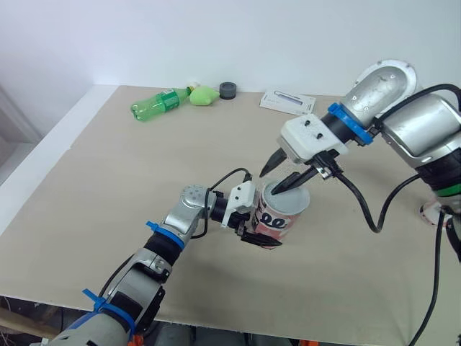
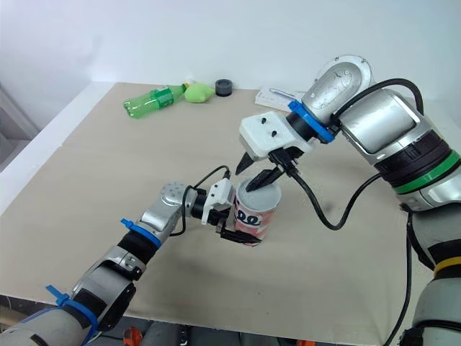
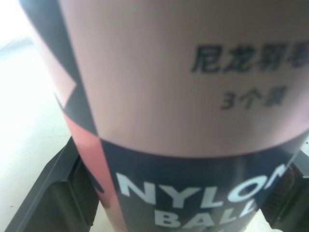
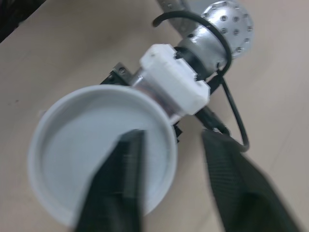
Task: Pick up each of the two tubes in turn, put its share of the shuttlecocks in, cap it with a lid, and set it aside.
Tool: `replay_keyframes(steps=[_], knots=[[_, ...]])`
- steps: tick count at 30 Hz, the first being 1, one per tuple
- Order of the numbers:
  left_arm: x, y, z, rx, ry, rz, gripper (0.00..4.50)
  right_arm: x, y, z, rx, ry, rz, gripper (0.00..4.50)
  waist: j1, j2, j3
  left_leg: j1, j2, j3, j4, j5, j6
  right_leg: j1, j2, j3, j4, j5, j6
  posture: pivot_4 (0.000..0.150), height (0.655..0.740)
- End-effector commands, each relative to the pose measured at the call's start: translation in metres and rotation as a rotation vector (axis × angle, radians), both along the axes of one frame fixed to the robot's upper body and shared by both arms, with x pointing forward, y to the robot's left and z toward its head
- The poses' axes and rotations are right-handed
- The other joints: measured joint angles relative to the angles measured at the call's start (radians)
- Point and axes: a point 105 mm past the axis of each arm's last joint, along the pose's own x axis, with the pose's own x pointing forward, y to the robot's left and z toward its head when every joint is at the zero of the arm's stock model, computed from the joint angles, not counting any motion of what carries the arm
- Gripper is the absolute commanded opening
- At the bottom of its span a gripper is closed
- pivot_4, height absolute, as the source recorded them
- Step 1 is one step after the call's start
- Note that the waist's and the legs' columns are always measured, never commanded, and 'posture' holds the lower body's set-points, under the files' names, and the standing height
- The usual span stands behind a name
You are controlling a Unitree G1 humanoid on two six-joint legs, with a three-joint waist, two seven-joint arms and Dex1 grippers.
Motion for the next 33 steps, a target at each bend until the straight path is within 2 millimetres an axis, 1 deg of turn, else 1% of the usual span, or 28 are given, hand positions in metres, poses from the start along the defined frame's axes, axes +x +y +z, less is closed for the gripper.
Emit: replay_keyframes(steps=[1,6,10,11,12,13,14,15,16,17,18,19,21,23,28,33], knots=[[-0.003,0.003,-0.016,0.063,0.039,-0.001,3.73,-0.003,-0.001,0.016,0.035,0.013,-0.006,3.16,0.0,0.0,0.0,0.0,0.0,0.0,0.0,0.0,0.0,0.0,0.0,0.0,0.0,0.0,0.0,0.15,0.7294],[-0.003,0.003,-0.016,0.065,0.04,-0.004,3.73,-0.005,-0.003,0.041,0.114,0.007,-0.039,3.16,0.0,0.0,0.0,0.0,0.0,0.0,0.0,0.0,0.0,-0.001,0.0,0.0,0.0,0.0,0.0,0.15,0.7294],[-0.003,0.003,-0.016,0.064,0.04,-0.003,3.73,-0.022,-0.01,0.053,0.159,0.037,-0.032,3.16,0.002,-0.001,0.001,-0.001,0.0,0.0,-0.001,0.0,0.0,-0.001,0.0,0.0,0.0,0.0,0.0,0.15,0.7294],[-0.003,0.003,-0.016,0.065,0.041,-0.003,3.73,-0.026,-0.012,0.054,0.163,0.049,-0.031,2.78,0.001,-0.001,0.001,-0.001,-0.001,0.0,-0.001,0.0,0.0,-0.001,-0.001,0.0,0.0,-0.001,0.0,0.15,0.7294],[-0.003,0.003,-0.016,0.065,0.04,-0.003,3.73,-0.03,-0.013,0.054,0.164,0.061,-0.033,2.64,0.0,-0.001,0.001,-0.001,-0.001,0.0,-0.001,0.0,0.0,-0.001,-0.001,0.0,0.0,-0.001,0.0,0.15,0.7294],[-0.002,0.003,-0.016,0.065,0.04,-0.003,3.73,-0.034,-0.016,0.052,0.16,0.081,-0.041,2.2,0.0,-0.001,0.001,-0.001,-0.001,0.0,-0.001,0.0,0.0,-0.001,-0.001,0.0,0.0,-0.001,0.0,0.15,0.7294],[-0.002,0.003,-0.016,0.065,0.04,-0.003,3.73,-0.037,-0.018,0.05,0.156,0.095,-0.046,2.01,0.0,-0.001,0.001,-0.001,-0.001,0.0,-0.002,0.0,0.0,-0.001,-0.001,0.0,0.0,-0.001,0.0,0.15,0.7294],[-0.002,0.003,-0.016,0.066,0.04,-0.002,3.73,-0.039,-0.021,0.047,0.147,0.102,-0.05,1.47,0.0,-0.001,0.001,-0.001,0.0,0.0,-0.002,0.0,0.0,-0.001,0.0,0.0,0.0,-0.001,0.0,0.15,0.7294],[-0.002,0.003,-0.016,0.066,0.04,-0.003,3.73,-0.041,-0.023,0.045,0.141,0.11,-0.053,1.32,0.0,-0.001,0.001,-0.001,0.0,0.0,-0.002,0.0,0.0,-0.001,0.0,0.0,0.0,-0.001,0.0,0.15,0.7294],[-0.002,0.003,-0.016,0.066,0.04,-0.003,3.73,-0.042,-0.024,0.044,0.137,0.118,-0.056,1.02,-0.001,-0.001,0.001,-0.001,0.0,0.0,-0.002,0.0,0.0,-0.001,0.0,0.0,0.0,-0.001,0.0,0.15,0.7294],[-0.002,0.003,-0.016,0.066,0.041,-0.003,3.73,-0.043,-0.025,0.042,0.133,0.123,-0.057,0.24,-0.001,-0.001,0.001,-0.001,0.0,0.001,-0.002,0.0,0.0,-0.001,-0.001,0.001,0.0,-0.001,0.0,0.15,0.7294],[-0.002,0.003,-0.016,0.067,0.04,-0.004,3.73,-0.042,-0.025,0.041,0.128,0.127,-0.059,0.1,-0.001,-0.001,0.001,-0.001,0.0,0.001,-0.001,0.0,0.0,-0.001,-0.001,0.001,0.0,-0.001,0.0,0.15,0.7294],[-0.002,0.003,-0.016,0.066,0.039,-0.006,3.73,-0.041,-0.026,0.036,0.108,0.124,-0.064,0.1,-0.001,-0.001,0.001,-0.001,0.0,0.0,-0.002,0.0,0.0,-0.001,0.0,0.0,0.0,-0.001,0.0,0.15,0.7294],[-0.003,0.002,-0.016,0.064,0.039,-0.006,3.73,-0.036,-0.03,0.028,0.062,0.095,-0.074,0.1,-0.001,-0.001,0.001,-0.001,0.0,0.0,-0.002,0.0,0.0,-0.001,0.0,0.0,0.0,-0.001,0.0,0.15,0.7294],[-0.003,0.003,-0.017,0.063,0.039,-0.003,3.73,-0.029,-0.036,0.016,-0.015,0.033,-0.076,0.1,-0.001,-0.001,0.001,-0.001,0.0,0.001,-0.002,0.0,0.0,-0.002,-0.001,0.0,0.0,-0.002,0.001,0.15,0.7294],[-0.003,0.003,-0.017,0.066,0.04,-0.001,3.73,-0.026,-0.034,0.01,-0.05,0.022,-0.065,0.1,-0.001,-0.001,0.001,-0.001,0.0,0.001,-0.002,0.0,0.0,-0.002,0.0,0.0,0.0,-0.001,0.001,0.15,0.7294]])
